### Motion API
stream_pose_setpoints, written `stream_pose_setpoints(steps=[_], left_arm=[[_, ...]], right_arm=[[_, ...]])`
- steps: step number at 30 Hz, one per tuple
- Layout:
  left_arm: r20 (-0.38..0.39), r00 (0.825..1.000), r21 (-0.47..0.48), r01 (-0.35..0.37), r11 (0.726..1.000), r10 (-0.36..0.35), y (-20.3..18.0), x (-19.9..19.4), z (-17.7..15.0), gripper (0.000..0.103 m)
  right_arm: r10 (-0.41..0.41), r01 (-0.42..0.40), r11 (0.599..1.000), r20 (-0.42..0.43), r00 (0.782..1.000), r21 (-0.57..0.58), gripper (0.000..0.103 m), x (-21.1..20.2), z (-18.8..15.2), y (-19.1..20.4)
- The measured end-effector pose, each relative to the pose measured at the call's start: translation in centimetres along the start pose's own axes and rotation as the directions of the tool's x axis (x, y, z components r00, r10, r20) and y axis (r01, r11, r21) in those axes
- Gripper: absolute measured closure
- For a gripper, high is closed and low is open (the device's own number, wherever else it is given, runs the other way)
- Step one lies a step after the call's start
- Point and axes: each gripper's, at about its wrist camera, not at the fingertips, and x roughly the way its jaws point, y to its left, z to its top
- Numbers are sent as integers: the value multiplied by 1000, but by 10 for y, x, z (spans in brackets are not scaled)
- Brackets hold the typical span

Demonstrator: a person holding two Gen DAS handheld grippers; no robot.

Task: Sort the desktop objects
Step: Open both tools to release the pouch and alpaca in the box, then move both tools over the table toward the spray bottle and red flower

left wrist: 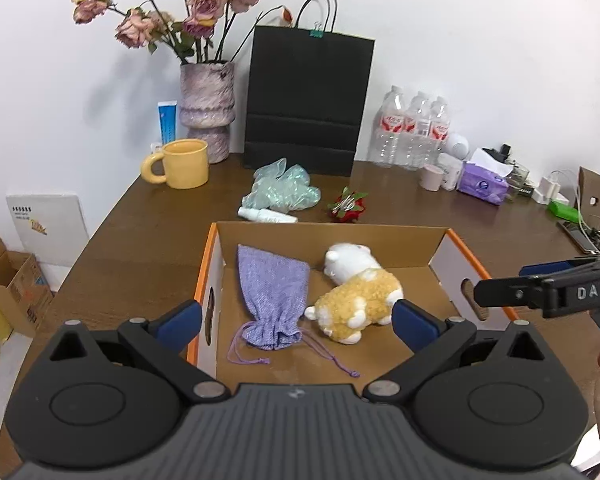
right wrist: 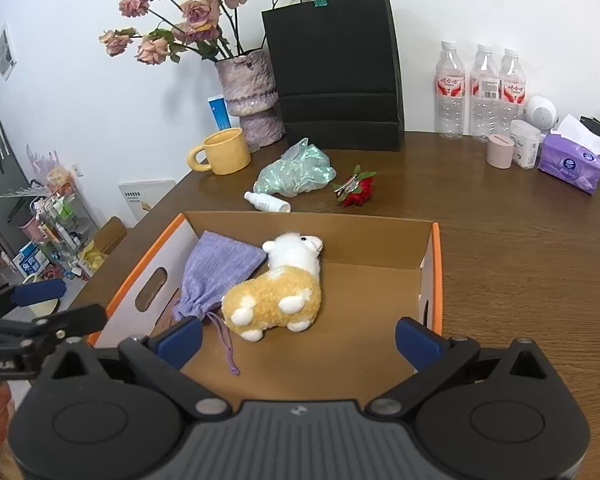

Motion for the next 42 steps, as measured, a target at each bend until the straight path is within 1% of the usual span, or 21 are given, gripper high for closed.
stream_pose_setpoints(steps=[5, 10, 18, 23, 28, 31, 35, 38, 42], left_arm=[[13, 1000, 18, -5, 1000, 5, 1, -6, 3, 0], [15, 999, 42, -48, 998, 48, 2, -8, 8, 0], [28, 999, 69, -28, 997, 26, 5, -16, 20, 0], [40, 999, 52, -20, 998, 17, 10, -13, 32, 0], [28, 1000, 43, -3, 999, 2, 13, -4, 47, 0], [12, 1000, 54, 0, 999, -1, 12, 5, 60, 0], [-16, 1000, 60, -13, 998, 14, 9, 23, 84, 0], [-46, 999, 48, -17, 999, 19, 7, 41, 106, 0], [-100, 995, 6, -20, 1000, 20, 9, 70, 136, 0]], right_arm=[[-4, 4, 1000, -2, 1000, 1, 0, -3, 3, 0], [-25, 24, 1000, -8, 1000, -10, 0, -5, 8, -1], [-38, 38, 999, -32, 999, -25, 0, -7, 21, -2], [-57, 56, 998, -22, 998, -36, 0, -5, 36, -4], [-40, 39, 999, -26, 999, -27, 0, 1, 50, -9], [-37, 36, 999, -36, 999, -25, 0, 7, 63, -11], [-37, 36, 999, -50, 998, -25, 0, 18, 87, -13], [-26, 25, 1000, -64, 998, -13, 0, 29, 108, -15], [-14, 15, 1000, -92, 996, 14, 0, 50, 140, -20]])
